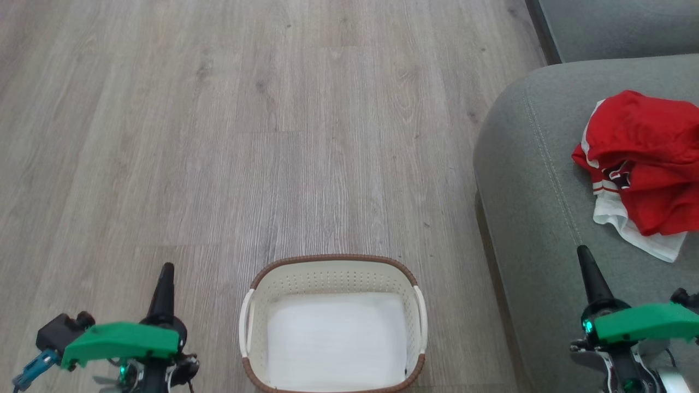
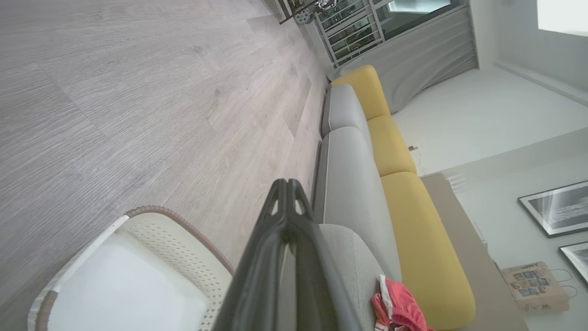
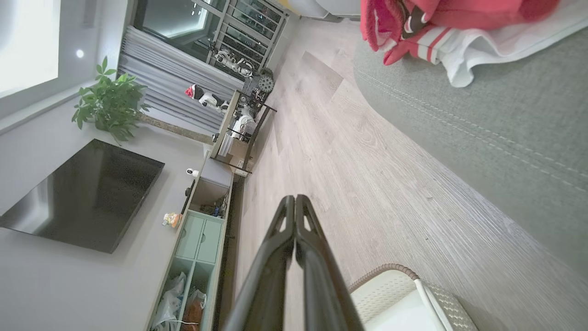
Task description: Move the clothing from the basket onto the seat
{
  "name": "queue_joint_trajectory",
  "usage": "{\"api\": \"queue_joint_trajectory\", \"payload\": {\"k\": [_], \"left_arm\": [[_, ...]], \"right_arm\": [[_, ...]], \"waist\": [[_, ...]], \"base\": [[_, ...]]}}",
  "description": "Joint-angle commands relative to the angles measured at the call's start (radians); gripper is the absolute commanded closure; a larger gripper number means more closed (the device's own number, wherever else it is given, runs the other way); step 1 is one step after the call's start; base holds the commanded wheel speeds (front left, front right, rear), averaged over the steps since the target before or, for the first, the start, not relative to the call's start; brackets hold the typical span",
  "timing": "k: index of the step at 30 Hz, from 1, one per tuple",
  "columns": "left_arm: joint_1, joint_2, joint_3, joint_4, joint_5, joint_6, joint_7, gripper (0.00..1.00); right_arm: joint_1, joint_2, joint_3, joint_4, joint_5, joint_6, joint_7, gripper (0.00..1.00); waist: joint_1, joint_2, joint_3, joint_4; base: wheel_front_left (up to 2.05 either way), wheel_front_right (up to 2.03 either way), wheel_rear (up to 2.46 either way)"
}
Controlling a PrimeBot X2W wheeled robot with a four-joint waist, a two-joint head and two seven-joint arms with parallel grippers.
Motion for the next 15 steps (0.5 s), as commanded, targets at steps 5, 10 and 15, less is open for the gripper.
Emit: {"api": "queue_joint_trajectory", "payload": {"k": [5, 10, 15], "left_arm": [[-0.056, 0.005, 0.043, -0.033, -0.068, -0.016, 0.018, 1.00], [-0.061, 0.004, 0.054, -0.033, -0.124, -0.023, 0.033, 1.00], [-0.065, 0.004, 0.065, -0.033, -0.180, -0.029, 0.047, 1.00]], "right_arm": [[-0.064, 0.006, -0.004, -0.024, 0.059, 0.000, 0.021, 1.00], [-0.070, 0.015, -0.013, -0.019, 0.106, 0.000, 0.035, 1.00], [-0.076, 0.024, -0.023, -0.015, 0.151, 0.000, 0.050, 1.00]], "waist": [[0.0000, -0.0001, -0.001, 0.000], [0.0000, -0.0001, -0.002, -0.001], [0.0000, -0.0001, -0.003, -0.001]], "base": [[0.00, 0.00, 0.00], [0.00, 0.00, 0.00], [0.00, 0.00, 0.00]]}}
